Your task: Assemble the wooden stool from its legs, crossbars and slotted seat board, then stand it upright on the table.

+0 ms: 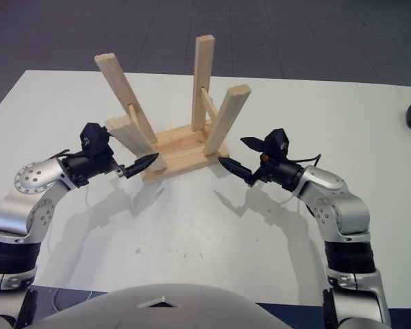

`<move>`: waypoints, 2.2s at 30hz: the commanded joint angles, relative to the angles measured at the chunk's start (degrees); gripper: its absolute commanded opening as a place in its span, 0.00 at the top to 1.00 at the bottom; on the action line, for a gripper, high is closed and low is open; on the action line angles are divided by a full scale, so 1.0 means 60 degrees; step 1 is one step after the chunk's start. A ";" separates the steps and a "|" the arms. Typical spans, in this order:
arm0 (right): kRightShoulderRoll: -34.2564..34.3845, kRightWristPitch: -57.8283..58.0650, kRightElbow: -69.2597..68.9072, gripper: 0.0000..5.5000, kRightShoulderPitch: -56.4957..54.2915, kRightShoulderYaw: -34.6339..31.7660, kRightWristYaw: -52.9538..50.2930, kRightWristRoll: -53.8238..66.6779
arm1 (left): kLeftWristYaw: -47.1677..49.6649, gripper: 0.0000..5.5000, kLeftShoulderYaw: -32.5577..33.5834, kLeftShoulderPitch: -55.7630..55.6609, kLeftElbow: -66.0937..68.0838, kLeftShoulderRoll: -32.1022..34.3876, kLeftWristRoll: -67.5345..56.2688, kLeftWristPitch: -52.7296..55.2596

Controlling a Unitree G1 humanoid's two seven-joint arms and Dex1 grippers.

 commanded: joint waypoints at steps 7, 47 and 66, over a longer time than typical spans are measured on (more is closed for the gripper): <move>0.0029 0.0230 -0.0361 0.02 0.0257 -0.0235 -0.0155 0.0080 | -0.0145 0.02 -0.0139 -0.0033 0.0669 -0.0140 0.0501 -0.0315; -0.0155 -0.0295 0.2556 0.02 -0.1719 0.0674 0.1765 -0.1119 | -0.3968 0.81 -0.1227 -0.2071 0.4251 -0.0234 0.1181 -0.2820; -0.1539 0.0863 0.2800 0.07 -0.2237 0.0956 0.5035 -0.0510 | -0.4665 0.81 -0.1349 -0.2158 0.2533 0.0225 0.0903 -0.2078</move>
